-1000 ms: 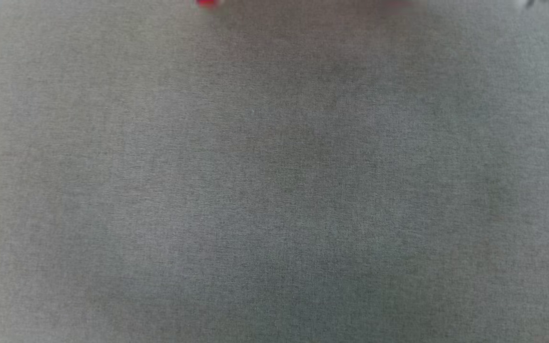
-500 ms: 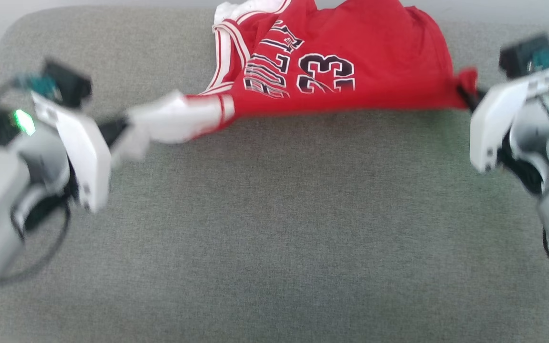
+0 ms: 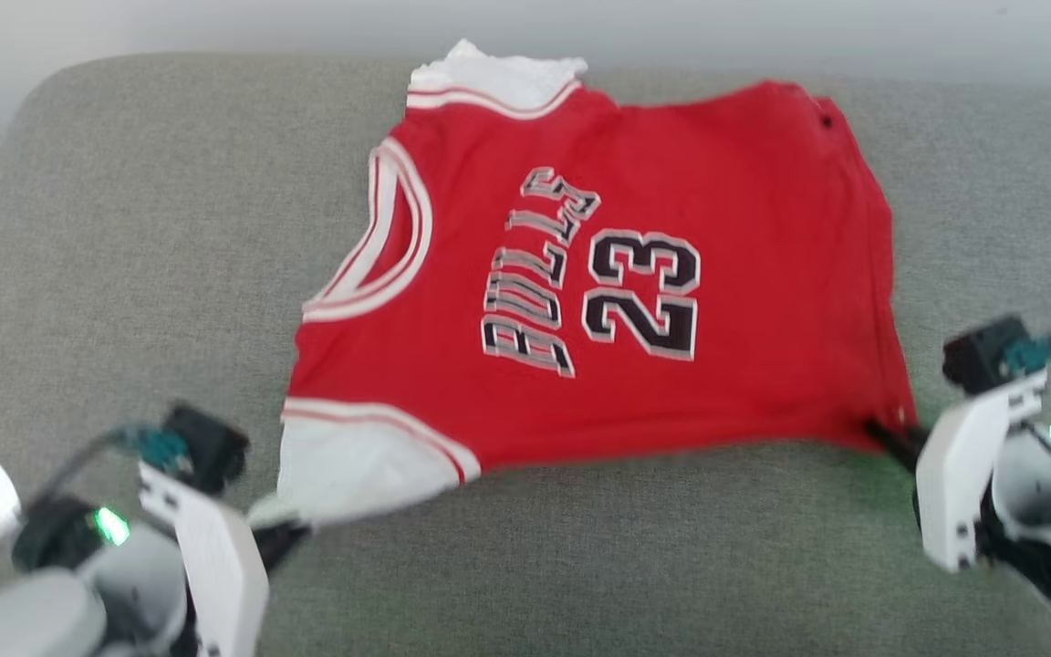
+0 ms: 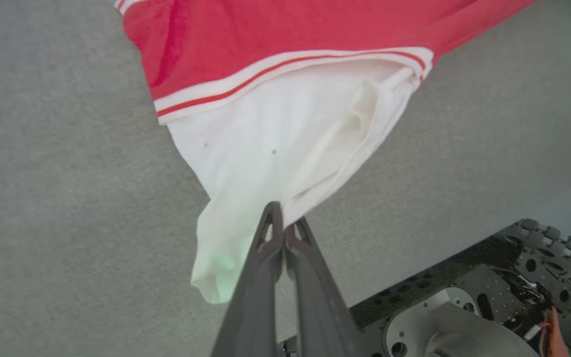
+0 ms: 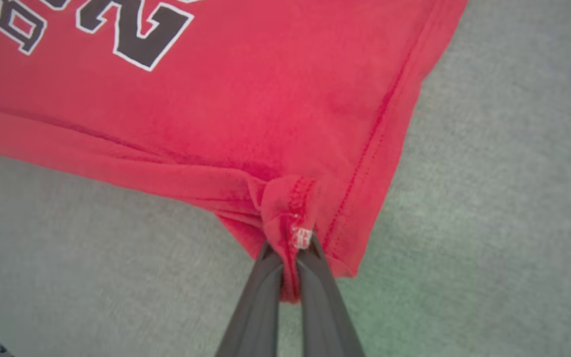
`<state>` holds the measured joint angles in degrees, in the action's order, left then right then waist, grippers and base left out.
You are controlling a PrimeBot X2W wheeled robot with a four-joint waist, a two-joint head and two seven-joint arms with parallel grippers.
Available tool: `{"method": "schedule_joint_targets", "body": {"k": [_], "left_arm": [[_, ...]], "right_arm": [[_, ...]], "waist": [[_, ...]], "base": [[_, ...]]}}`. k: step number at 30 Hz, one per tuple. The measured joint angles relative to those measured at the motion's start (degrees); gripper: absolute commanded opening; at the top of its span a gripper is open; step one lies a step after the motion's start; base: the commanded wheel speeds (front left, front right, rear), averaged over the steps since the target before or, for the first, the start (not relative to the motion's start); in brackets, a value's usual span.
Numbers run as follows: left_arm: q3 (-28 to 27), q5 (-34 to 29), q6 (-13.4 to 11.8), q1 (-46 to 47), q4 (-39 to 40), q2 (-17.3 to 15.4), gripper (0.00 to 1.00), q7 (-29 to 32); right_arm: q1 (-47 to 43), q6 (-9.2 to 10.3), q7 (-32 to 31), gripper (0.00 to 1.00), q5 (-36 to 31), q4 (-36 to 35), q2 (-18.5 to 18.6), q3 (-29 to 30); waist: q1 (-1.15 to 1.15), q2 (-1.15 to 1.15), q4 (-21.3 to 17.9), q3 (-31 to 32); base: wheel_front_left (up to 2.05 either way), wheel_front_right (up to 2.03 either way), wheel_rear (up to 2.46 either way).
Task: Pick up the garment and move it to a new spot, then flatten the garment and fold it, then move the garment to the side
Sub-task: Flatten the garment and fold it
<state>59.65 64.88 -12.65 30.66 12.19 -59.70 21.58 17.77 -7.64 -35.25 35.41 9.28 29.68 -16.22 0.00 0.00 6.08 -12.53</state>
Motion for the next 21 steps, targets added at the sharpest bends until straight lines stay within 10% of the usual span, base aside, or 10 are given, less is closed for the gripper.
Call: {"method": "schedule_joint_targets", "body": {"k": [21], "left_arm": [[3.3, 2.0, -5.6, -8.3, 9.1, -4.4, 0.00, 0.6]], "right_arm": [[-21.4, 0.00, -10.1, 0.00, 2.7, -19.7, -2.6, 13.4]], "waist": [[0.00, 0.00, -1.1, -0.5]], "base": [[0.00, 0.00, 0.00]]}}
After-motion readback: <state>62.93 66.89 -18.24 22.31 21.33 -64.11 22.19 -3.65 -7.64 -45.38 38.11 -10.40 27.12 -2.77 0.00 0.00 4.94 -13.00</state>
